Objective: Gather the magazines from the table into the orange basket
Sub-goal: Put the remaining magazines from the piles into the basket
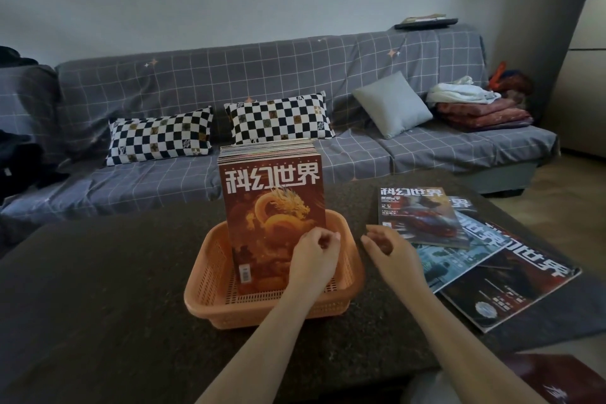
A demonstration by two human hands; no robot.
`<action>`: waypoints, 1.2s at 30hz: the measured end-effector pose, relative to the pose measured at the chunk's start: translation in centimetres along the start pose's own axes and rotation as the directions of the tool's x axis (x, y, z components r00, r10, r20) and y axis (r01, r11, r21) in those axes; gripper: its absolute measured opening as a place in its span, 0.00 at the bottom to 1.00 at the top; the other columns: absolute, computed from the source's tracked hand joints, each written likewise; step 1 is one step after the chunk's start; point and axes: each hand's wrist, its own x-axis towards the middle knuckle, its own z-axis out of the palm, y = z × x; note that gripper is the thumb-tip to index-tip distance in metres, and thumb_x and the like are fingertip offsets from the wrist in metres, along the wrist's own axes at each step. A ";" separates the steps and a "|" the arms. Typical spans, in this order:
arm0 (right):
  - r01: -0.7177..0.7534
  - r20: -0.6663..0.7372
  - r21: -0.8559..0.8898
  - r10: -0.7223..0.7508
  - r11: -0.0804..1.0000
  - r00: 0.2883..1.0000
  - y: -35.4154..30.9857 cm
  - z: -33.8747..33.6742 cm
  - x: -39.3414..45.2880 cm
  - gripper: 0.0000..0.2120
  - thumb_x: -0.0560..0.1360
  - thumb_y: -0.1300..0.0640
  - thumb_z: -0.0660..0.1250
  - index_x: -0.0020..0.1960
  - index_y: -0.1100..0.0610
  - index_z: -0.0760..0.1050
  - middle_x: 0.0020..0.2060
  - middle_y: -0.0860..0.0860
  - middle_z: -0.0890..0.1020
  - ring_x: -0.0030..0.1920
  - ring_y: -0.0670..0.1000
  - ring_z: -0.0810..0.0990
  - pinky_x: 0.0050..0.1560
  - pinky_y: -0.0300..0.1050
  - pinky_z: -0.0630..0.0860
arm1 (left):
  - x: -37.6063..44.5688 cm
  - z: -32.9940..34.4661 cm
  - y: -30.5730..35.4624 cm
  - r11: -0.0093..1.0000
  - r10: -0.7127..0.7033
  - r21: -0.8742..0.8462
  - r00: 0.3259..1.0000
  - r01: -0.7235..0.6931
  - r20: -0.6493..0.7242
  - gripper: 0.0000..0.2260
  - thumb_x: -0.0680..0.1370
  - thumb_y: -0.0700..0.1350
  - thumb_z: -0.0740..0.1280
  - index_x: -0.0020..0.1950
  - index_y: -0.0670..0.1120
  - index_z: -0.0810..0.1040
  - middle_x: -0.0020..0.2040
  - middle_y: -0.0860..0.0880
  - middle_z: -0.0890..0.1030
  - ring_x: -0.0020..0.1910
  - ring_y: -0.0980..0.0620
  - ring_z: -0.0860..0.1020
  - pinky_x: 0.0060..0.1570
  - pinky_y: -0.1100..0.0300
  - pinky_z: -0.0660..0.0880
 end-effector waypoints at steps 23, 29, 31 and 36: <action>-0.405 -0.137 -0.271 0.381 0.873 0.914 14.3 -10.3 9.1 0.21 0.76 0.44 0.63 0.62 0.56 0.74 0.54 0.55 0.80 0.59 0.57 0.75 0.63 0.55 0.70 | 11.4 19.8 4.6 0.910 -0.386 0.171 0.922 0.378 0.017 0.17 0.79 0.50 0.64 0.64 0.42 0.74 0.62 0.42 0.77 0.63 0.42 0.74 0.64 0.47 0.71; -0.470 -0.240 -0.171 0.426 0.866 0.872 14.5 -11.2 8.7 0.20 0.74 0.48 0.68 0.60 0.59 0.77 0.51 0.56 0.82 0.54 0.55 0.78 0.57 0.51 0.75 | 11.0 19.8 4.1 0.883 -0.448 -0.092 0.885 0.460 0.126 0.16 0.74 0.47 0.73 0.57 0.40 0.80 0.54 0.43 0.83 0.50 0.46 0.82 0.51 0.53 0.79; -0.490 -0.230 -0.140 0.453 0.860 0.861 14.5 -11.3 7.9 0.20 0.73 0.49 0.69 0.60 0.59 0.77 0.51 0.56 0.81 0.53 0.55 0.78 0.55 0.52 0.76 | 10.3 19.6 4.6 0.870 -0.438 -0.173 0.884 0.462 0.162 0.14 0.75 0.45 0.72 0.58 0.41 0.77 0.55 0.44 0.82 0.50 0.47 0.81 0.44 0.56 0.77; -0.546 -0.202 -0.095 0.521 0.832 0.829 14.1 -12.0 5.1 0.24 0.72 0.47 0.70 0.64 0.58 0.74 0.56 0.57 0.79 0.49 0.53 0.80 0.49 0.51 0.79 | 6.6 17.6 5.7 0.808 -0.420 -0.345 0.877 0.478 0.231 0.14 0.78 0.44 0.68 0.61 0.48 0.69 0.55 0.46 0.78 0.50 0.49 0.80 0.37 0.59 0.76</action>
